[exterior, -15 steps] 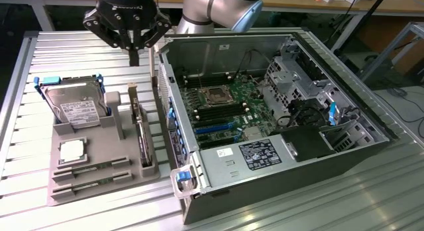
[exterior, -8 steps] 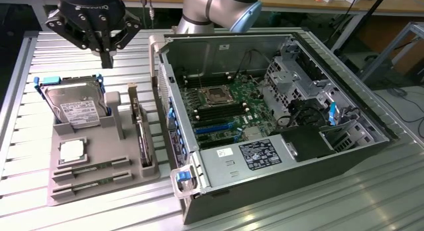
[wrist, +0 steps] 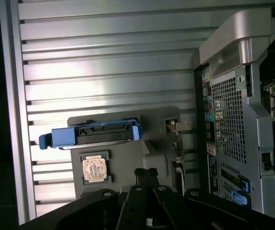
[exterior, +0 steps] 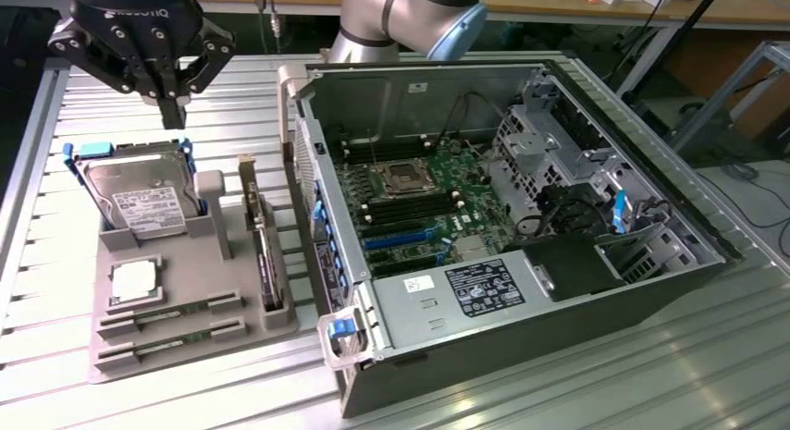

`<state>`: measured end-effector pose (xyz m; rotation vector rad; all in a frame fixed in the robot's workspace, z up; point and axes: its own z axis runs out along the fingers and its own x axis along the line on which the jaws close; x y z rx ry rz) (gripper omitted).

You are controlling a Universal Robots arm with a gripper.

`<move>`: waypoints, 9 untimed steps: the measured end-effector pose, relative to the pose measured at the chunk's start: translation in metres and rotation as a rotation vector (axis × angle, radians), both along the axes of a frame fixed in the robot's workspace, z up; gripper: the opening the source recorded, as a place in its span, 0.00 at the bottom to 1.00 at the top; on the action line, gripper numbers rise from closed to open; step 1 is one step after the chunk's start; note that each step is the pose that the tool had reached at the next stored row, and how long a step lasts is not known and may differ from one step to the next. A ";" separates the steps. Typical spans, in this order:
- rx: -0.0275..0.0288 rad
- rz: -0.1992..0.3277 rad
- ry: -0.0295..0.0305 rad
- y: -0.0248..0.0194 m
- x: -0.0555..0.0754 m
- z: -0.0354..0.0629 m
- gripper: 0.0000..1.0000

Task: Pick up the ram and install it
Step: 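Pick up the ram and move it above insertion slot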

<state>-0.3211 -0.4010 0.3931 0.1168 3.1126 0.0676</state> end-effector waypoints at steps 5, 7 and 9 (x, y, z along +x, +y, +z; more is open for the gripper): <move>0.0012 0.000 -0.0047 -0.0056 -0.001 -0.0002 0.11; 0.0012 0.000 -0.0046 -0.0234 -0.001 -0.0010 0.11; 0.0012 0.000 -0.0044 -0.0413 -0.002 -0.0043 0.11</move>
